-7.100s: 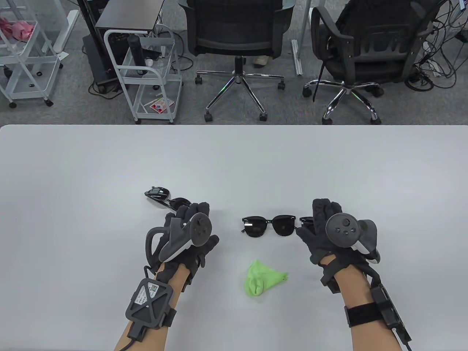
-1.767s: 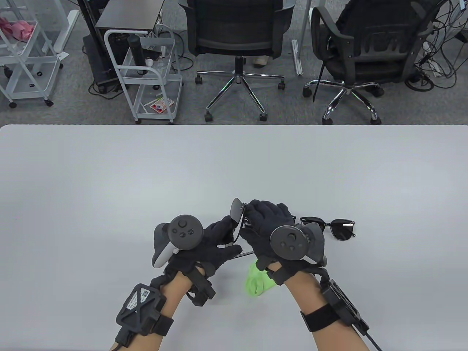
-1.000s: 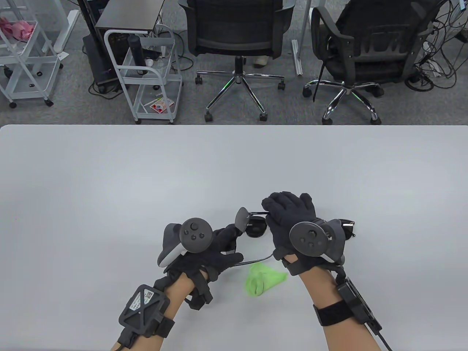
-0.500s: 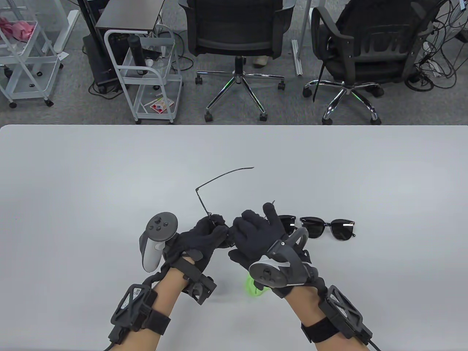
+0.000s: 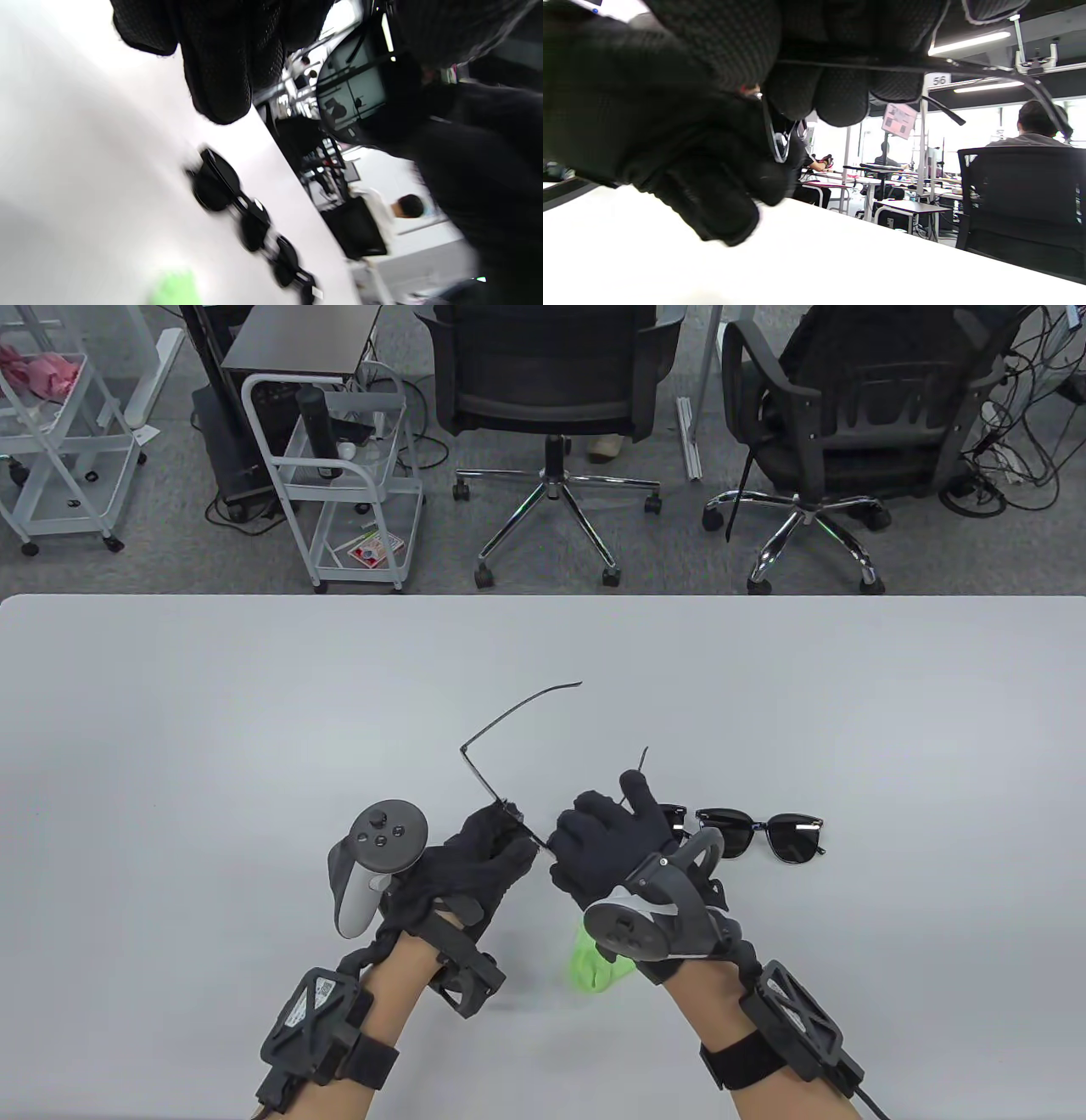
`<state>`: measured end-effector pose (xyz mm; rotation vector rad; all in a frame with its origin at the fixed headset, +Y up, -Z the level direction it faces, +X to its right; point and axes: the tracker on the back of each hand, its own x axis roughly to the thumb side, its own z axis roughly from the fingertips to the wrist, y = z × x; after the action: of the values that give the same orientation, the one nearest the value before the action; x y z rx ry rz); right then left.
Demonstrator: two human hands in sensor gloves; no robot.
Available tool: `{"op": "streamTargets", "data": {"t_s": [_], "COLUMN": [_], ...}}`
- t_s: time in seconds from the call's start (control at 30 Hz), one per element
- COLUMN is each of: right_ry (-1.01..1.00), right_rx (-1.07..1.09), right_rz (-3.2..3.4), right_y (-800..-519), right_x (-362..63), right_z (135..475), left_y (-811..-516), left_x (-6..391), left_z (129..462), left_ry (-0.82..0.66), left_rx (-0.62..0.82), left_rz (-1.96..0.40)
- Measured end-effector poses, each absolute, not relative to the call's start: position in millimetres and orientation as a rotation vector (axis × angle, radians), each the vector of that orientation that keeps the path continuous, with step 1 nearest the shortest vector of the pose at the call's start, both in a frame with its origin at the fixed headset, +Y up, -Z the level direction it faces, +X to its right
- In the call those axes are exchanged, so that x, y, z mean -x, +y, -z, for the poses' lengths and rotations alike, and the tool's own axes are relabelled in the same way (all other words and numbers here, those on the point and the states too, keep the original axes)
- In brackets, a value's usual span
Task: Dust sunglasses
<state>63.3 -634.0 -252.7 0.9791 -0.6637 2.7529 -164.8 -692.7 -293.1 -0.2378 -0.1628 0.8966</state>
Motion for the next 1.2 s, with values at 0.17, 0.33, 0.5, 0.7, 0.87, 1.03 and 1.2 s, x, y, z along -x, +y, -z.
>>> {"op": "streamTargets", "data": {"t_s": [0.17,0.33,0.5,0.7,0.87,1.03,1.2], "right_ry": [-0.499,-0.219,-0.034,0.013,-0.029,-0.524,-0.507], "right_rx": [-0.895,-0.929,-0.918,-0.876,-0.848,-0.907,-1.235], "right_rz": [-2.655,-2.541,-2.398,-2.323,-2.357,-2.530,-2.625], "right_y": [-634,-641,-647,-652,-651,-626,-620], "right_x": [-96,-106,-109,-116,-119,-109,-67], "right_z": [266,278,283,288,288,264,241], "left_y": [-658,-669,-673,-668,-667,-664,-662], "left_x": [169,146,129,127,125,133,145], "left_z": [282,275,270,266,265,270,276], "left_ry": [-0.215,-0.419,-0.472,-0.492,-0.500,-0.415,-0.333], "left_rx": [-0.266,-0.230,-0.327,-0.427,-0.432,-0.452,-0.465], "left_rz": [-0.306,-0.051,0.215,0.295,0.313,0.283,0.263]}}
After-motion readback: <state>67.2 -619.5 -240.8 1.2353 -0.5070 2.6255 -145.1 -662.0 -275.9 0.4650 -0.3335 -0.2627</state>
